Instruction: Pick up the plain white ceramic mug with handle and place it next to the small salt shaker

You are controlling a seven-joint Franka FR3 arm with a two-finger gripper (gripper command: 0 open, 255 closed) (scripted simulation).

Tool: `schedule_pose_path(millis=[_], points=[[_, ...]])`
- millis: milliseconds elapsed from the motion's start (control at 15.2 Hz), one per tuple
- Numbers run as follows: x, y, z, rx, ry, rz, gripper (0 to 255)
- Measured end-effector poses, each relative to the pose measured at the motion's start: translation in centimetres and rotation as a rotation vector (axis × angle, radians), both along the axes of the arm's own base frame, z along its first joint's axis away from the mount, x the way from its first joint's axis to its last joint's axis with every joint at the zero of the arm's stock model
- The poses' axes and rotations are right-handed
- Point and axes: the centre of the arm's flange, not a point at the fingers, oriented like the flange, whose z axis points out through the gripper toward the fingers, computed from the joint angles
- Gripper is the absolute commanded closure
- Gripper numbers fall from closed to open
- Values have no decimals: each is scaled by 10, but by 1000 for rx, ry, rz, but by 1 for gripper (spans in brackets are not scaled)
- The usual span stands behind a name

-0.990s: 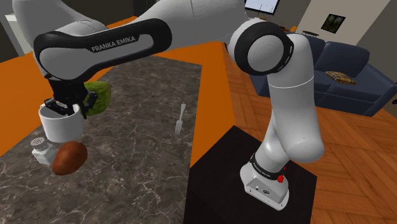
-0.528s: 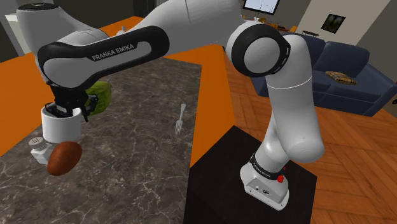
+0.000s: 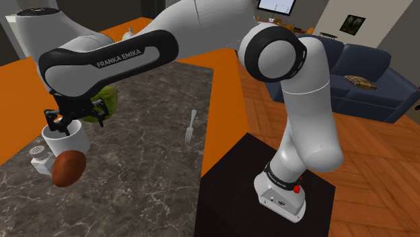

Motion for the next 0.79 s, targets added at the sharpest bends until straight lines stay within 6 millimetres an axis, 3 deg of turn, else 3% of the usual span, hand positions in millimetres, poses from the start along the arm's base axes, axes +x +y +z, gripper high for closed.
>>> schedule_pose_path(millis=[132, 396, 792], points=[[0, -1, 4, 0, 1, 0, 0], [-1, -4, 43, 1, -1, 0, 0], [-2, -1, 47, 0, 1, 1, 0]])
